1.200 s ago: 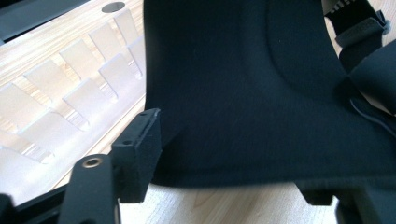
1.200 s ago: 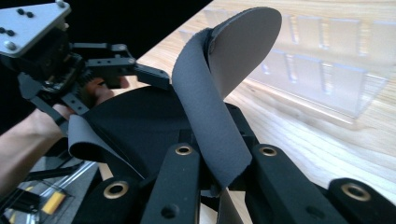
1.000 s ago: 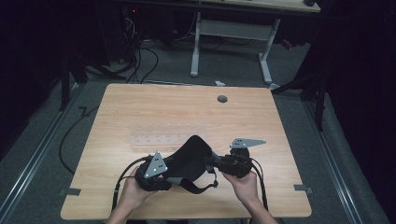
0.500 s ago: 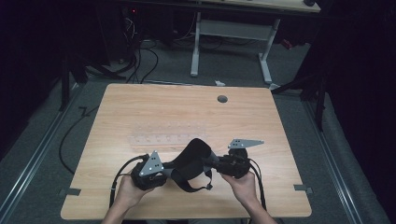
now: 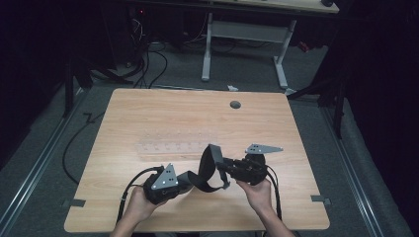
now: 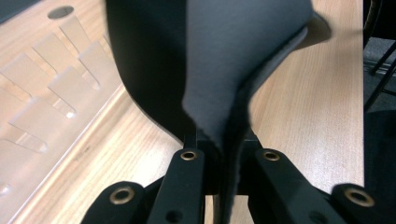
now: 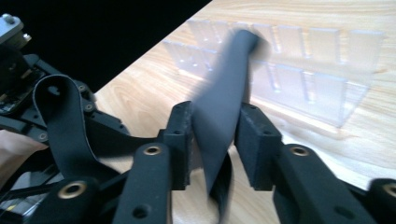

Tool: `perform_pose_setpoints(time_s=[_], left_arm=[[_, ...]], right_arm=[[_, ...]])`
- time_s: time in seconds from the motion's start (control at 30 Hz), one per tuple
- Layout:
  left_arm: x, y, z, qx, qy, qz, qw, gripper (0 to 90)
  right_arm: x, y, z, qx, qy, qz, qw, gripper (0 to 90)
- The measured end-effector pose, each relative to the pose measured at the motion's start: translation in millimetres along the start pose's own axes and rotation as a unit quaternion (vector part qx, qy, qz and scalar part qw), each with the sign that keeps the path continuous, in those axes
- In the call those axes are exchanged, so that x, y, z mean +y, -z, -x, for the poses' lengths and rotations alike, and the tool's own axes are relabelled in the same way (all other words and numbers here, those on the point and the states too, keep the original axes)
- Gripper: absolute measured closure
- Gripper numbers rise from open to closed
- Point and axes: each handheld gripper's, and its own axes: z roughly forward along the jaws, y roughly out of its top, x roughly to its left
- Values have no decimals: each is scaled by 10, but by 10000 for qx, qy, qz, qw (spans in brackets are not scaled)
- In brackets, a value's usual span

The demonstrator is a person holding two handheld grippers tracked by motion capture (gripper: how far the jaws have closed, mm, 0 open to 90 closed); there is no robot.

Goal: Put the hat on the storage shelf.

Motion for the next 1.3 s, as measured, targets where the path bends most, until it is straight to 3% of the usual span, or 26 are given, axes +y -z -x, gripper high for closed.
perform_pose_setpoints(time_s=[0.07,0.2,0.27,0.3,0.37,0.4,0.47,0.53,0.6,0.63,0.67,0.7,0.73,0.77,0.8,0.87,0.93,0.97,1.07,1.2,1.3], left_arm=[[45,51,-31,23,107,88,9999,864],[76,109,-51,23,229,176,9996,864],[95,154,-76,57,321,254,9991,863],[95,154,-76,57,321,254,9991,863],[105,182,-94,58,377,339,9987,863],[111,197,-98,45,439,393,9983,863],[118,225,-114,42,504,463,9976,863],[124,251,-138,68,574,530,9969,863],[132,284,-165,79,645,585,9962,862],[137,301,-175,90,679,623,9957,862],[153,338,-188,117,728,689,9949,862],[153,338,-188,117,728,689,9949,862],[172,371,-203,141,779,755,9940,862],[172,371,-203,141,779,755,9940,862],[189,397,-219,206,784,797,9935,862],[198,407,-225,240,805,820,9931,862],[214,431,-250,336,807,861,9925,862],[214,431,-250,336,807,861,9925,862],[221,432,-279,479,788,860,9920,861],[252,455,-304,574,804,934,9907,861],[294,501,-329,628,875,1073,9884,861]], right_arm=[[-34,58,39,-11,62,128,9999,566],[-102,117,97,-226,137,193,9995,538],[-192,160,188,-462,127,244,9986,504],[-192,160,188,-462,127,244,9986,504],[-294,183,285,-855,195,197,9960,484],[-294,183,285,-855,195,197,9960,484],[-401,204,397,-1233,200,106,9921,467],[-434,208,434,-1353,156,47,9907,460],[-526,205,569,-1731,173,-89,9847,449],[-526,205,569,-1731,173,-89,9847,449],[-577,205,652,-1945,116,-168,9807,443],[-577,205,652,-1945,116,-168,9807,443],[-616,207,719,-2184,160,-250,9754,441],[-616,207,719,-2184,160,-250,9754,441],[-644,208,774,-2352,125,-335,9713,431],[-656,207,796,-2424,127,-365,9694,430],[-692,202,853,-2585,159,-452,9648,418],[-692,202,853,-2585,159,-452,9648,418],[-728,178,907,-2709,108,-631,9605,406],[-723,175,916,-2773,130,-642,9585,406],[-723,167,909,-2845,143,-657,9563,405]])
